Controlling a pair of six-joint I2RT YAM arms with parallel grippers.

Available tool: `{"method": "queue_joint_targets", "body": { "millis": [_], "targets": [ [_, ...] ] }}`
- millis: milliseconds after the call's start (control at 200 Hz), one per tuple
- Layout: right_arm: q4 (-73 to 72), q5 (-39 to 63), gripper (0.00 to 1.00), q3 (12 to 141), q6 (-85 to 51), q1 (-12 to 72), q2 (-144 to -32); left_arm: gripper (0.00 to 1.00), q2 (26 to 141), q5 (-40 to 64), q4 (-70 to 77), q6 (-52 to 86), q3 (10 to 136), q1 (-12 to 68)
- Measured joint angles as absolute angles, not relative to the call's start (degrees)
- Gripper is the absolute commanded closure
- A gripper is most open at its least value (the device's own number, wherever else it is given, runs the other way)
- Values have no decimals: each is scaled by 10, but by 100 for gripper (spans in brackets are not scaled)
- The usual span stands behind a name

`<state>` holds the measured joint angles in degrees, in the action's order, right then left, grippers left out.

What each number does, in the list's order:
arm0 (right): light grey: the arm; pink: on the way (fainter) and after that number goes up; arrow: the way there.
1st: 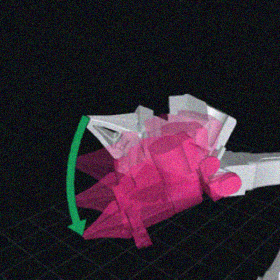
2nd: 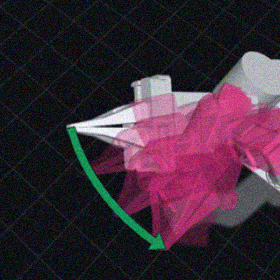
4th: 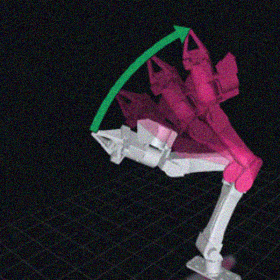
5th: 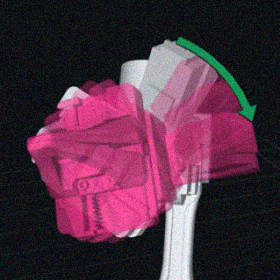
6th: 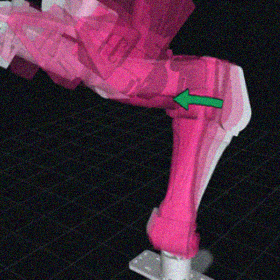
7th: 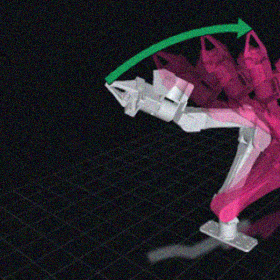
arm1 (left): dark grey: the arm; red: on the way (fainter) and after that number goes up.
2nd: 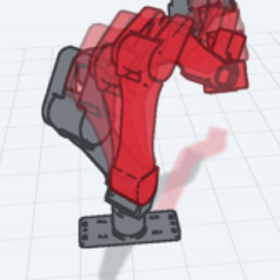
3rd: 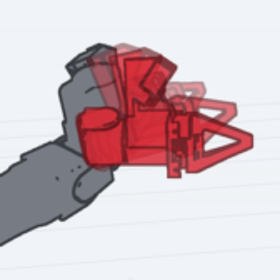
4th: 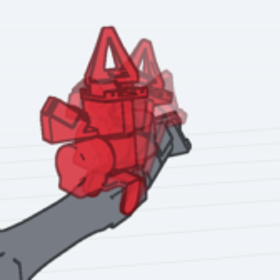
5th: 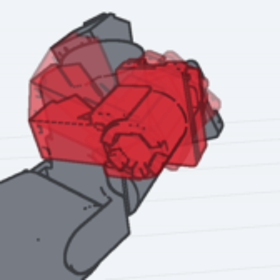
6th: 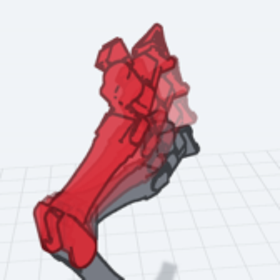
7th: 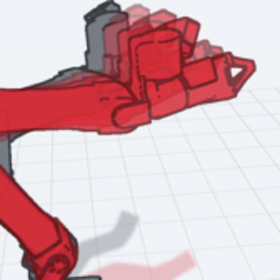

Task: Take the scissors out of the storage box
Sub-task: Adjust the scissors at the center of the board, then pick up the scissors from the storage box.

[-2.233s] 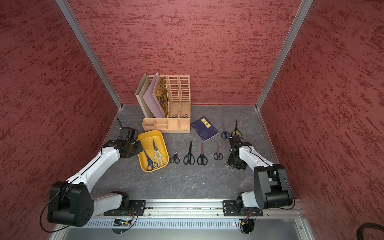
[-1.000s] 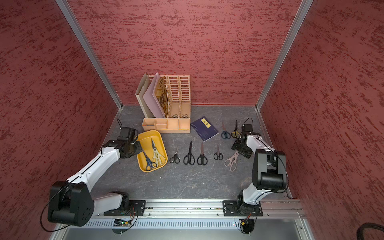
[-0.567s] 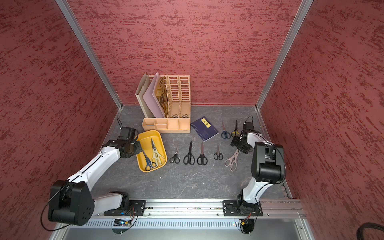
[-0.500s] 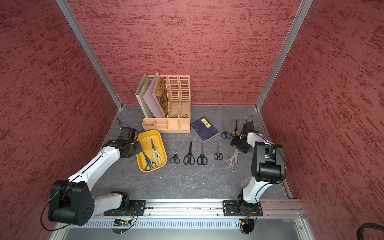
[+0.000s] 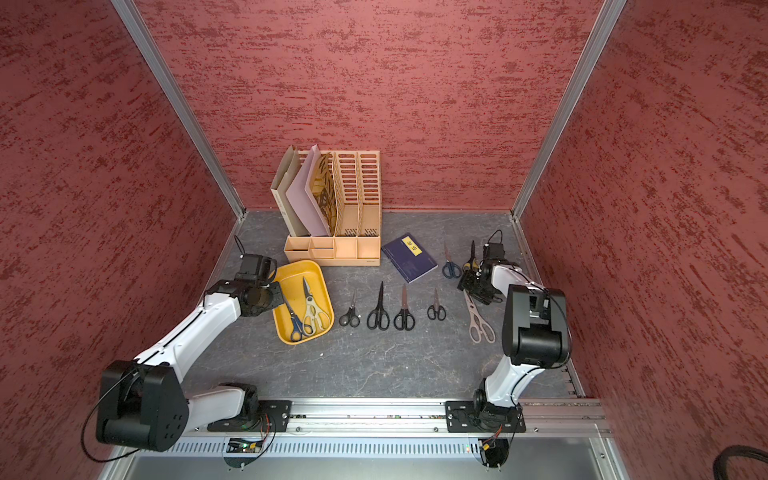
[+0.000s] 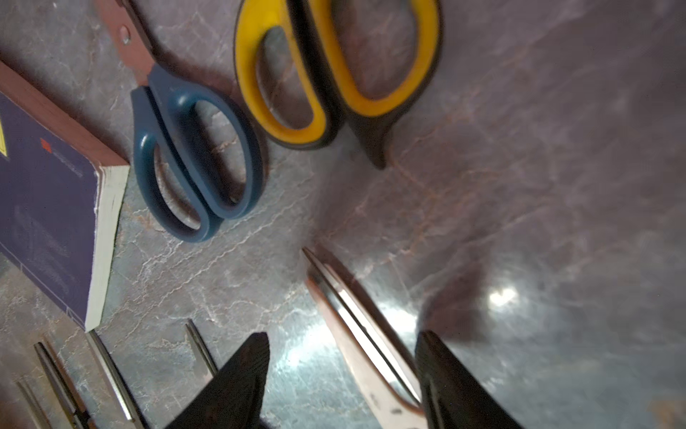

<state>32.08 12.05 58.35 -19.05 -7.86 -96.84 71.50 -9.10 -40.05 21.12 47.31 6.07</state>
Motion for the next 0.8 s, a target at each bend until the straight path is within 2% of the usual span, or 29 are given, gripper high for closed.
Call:
{"method": "queue_joint_targets", "body": {
  "millis": [190, 301, 426, 561, 801],
  "targets": [
    [379, 76, 38, 599, -198, -8, -867, 100, 711, -91, -400, 211, 473, 65],
    [394, 71, 48, 613, -225, 91, -821, 100, 711, -92, -398, 211, 473, 72],
    [393, 70, 54, 615, -277, 221, -798, 100, 712, -95, -398, 211, 473, 80],
    [394, 55, 57, 636, -335, 355, -821, 100, 712, -98, -400, 214, 473, 81],
    [355, 17, 59, 773, -383, 536, -968, 100, 712, -97, -402, 222, 473, 81]
  ]
}}
